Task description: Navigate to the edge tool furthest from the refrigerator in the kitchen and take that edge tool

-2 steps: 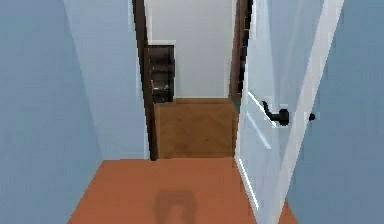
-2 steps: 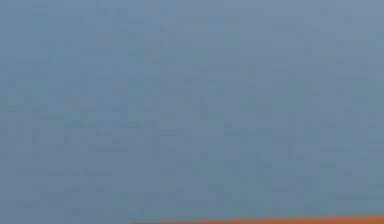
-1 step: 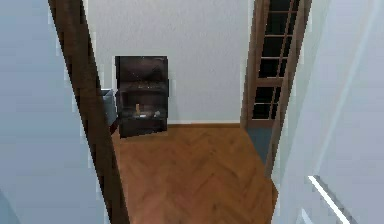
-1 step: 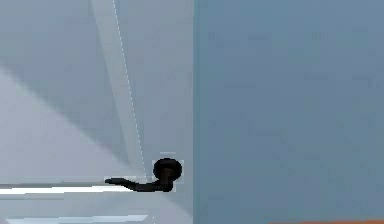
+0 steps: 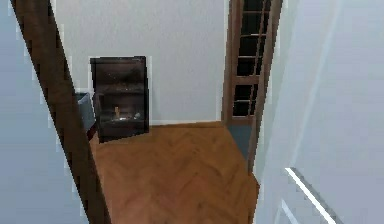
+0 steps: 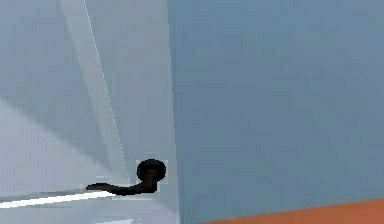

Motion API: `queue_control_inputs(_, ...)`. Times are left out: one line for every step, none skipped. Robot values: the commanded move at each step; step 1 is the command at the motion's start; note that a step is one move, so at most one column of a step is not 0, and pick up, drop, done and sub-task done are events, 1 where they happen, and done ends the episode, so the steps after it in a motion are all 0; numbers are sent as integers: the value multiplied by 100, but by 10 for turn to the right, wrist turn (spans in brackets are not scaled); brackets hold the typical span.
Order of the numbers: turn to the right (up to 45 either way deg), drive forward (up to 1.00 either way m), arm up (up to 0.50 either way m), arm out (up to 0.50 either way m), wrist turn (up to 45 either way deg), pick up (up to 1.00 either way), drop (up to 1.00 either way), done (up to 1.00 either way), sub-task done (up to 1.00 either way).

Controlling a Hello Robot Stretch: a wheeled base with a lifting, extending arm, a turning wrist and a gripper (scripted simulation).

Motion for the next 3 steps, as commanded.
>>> queue_control_inputs(0,30,0,0,0,0,0,0,0)
queue_control_inputs(0,70,0,0,0,0,0,0,0)
queue_control_inputs(150,0,0,0,0,0,0,0,0)
